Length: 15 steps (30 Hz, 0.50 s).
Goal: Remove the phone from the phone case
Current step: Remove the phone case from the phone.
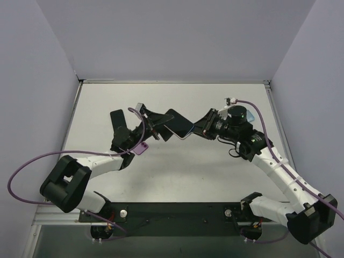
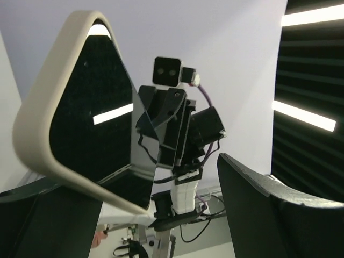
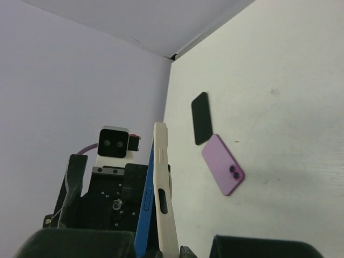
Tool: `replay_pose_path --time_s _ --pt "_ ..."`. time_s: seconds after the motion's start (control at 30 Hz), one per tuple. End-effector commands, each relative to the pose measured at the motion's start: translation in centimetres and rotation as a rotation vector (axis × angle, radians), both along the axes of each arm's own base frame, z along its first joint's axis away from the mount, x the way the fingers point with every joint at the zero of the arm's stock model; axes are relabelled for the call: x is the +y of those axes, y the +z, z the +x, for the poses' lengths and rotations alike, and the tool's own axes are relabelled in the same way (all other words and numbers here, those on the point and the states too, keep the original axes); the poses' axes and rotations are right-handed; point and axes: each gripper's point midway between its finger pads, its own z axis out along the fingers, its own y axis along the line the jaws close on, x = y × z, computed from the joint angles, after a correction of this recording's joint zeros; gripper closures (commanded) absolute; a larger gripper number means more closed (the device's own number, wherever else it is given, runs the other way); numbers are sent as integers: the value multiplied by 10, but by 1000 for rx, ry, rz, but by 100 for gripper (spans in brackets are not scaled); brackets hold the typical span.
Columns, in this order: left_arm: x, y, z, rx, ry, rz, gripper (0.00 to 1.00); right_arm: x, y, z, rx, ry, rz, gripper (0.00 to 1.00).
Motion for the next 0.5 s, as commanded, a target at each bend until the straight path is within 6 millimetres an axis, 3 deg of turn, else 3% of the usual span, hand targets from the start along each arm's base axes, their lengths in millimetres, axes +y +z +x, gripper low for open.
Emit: replay_pose_path --time_s 0.0,0.1,0.13,0.17,0.33,0.4,0.43,0.47 --pt "16 25 -43 -210 -63 -88 9 -54 -45 -2 40 -132 -292 100" --pt "18 4 -48 -202 -45 -33 9 -69 -54 -8 31 -149 -380 100" --pt "18 -20 -46 -135 -32 22 9 -72 -54 -10 27 -152 -389 100" --pt "17 -30 -45 -130 -24 60 9 -74 -56 -12 31 -149 -400 100" --pt "16 -52 -50 -96 -43 122 9 -80 -61 -14 13 -115 -485 100" --pt "11 -59 -47 -83 -54 167 9 -82 -67 -22 16 -77 -573 100" --pt "6 -79 -45 -5 -74 235 9 -94 -72 -16 -2 -125 -673 100" --pt "3 -82 -43 -16 -70 274 8 -86 -71 -28 -44 -57 -751 100"
